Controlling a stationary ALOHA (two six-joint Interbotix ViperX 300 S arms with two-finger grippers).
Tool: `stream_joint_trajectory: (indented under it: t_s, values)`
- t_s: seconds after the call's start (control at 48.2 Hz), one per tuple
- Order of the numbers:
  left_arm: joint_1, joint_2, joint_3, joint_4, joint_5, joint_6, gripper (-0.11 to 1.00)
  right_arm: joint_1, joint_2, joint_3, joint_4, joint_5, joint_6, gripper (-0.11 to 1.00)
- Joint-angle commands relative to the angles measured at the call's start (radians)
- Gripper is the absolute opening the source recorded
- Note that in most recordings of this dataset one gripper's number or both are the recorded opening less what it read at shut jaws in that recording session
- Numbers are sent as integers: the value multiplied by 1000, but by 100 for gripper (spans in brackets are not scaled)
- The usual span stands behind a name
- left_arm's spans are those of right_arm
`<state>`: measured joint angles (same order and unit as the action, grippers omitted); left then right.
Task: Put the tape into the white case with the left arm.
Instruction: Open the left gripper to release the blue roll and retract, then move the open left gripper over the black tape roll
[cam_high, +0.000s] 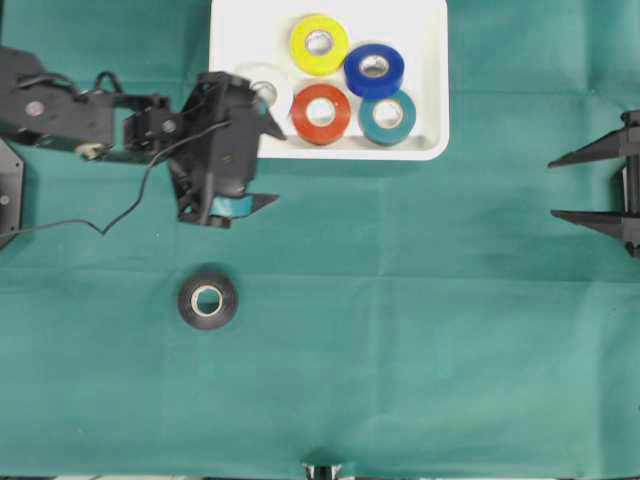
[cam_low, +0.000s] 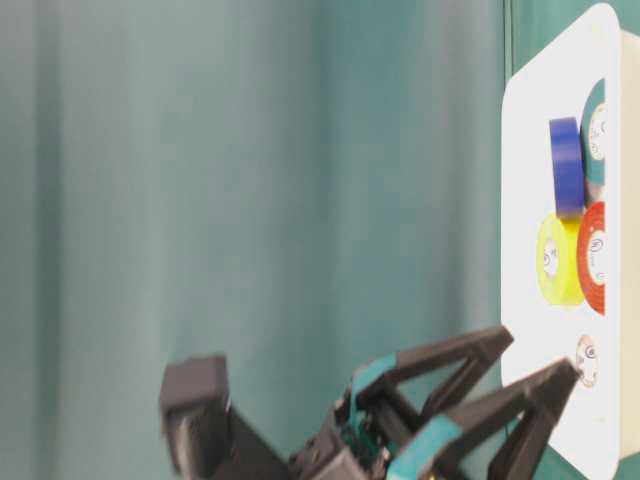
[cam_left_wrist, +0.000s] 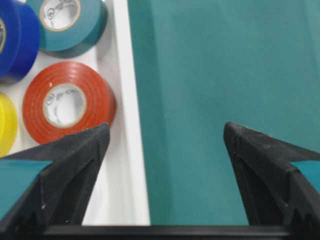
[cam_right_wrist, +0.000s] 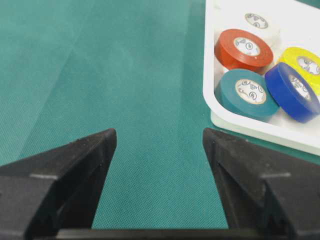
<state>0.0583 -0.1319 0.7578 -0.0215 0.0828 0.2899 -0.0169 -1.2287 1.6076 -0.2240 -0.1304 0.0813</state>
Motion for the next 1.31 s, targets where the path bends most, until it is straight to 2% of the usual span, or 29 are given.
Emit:
stream_joint_trajectory:
  t_s: [0.0,0.373,0.788,1.286]
  values:
    - [-9,-52,17,-3,-29,-2,96,-2,6,-9,-2,-5,2,97]
    - [-20,-137,112,-3,-57,0,96,0,6,-9,-2,-5,2,97]
    - [-29,-150,123,-3,-57,0,96,0,6,-9,-2,-5,2,97]
    - [-158,-152,153,-5,-57,-6,95,-2,6,-9,-2,-5,2,97]
